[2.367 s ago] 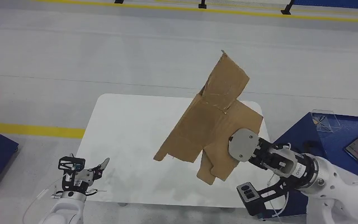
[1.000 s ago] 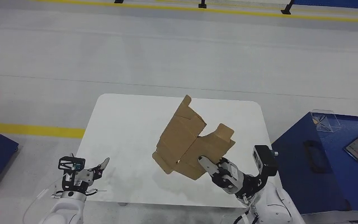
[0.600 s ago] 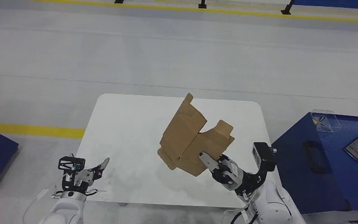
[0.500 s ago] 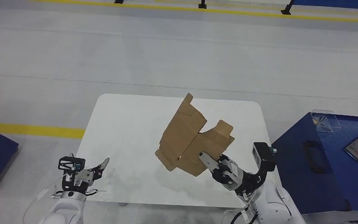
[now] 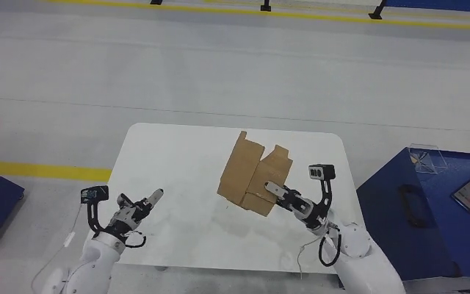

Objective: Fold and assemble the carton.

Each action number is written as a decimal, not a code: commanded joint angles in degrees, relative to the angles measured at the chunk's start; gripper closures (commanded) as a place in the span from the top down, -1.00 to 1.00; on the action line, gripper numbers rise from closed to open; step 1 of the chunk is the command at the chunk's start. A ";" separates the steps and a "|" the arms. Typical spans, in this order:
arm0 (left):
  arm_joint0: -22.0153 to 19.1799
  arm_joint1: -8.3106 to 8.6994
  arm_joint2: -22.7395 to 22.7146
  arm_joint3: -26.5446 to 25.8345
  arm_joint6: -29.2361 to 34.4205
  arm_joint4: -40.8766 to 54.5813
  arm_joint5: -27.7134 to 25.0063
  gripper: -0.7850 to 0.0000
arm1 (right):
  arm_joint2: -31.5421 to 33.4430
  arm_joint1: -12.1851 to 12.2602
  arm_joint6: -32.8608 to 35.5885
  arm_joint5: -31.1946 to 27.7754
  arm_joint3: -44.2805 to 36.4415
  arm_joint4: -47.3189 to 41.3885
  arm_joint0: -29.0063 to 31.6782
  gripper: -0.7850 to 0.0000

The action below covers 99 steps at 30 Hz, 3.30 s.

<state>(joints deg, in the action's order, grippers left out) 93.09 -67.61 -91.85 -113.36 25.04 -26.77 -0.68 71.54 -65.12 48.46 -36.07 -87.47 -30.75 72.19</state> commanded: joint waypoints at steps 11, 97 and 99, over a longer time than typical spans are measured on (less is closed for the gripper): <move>-9.29 0.35 3.56 8.06 31.37 42.15 -6.37 1.00 | -11.71 -2.54 26.60 6.84 16.79 -19.87 -8.69 -1.00; -22.96 -7.12 22.01 45.69 28.26 90.92 -48.09 1.00 | -6.84 -1.72 -1.08 -20.84 7.74 10.76 -6.79 -1.00; -23.64 -6.54 18.67 48.82 28.54 91.79 -47.01 1.00 | -5.81 -0.82 0.23 -19.53 6.70 11.60 -6.72 -1.00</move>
<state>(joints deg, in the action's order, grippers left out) 69.82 -74.40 -71.56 -66.17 53.54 64.70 -48.27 65.31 -66.30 48.10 -56.19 -80.37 -19.51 65.41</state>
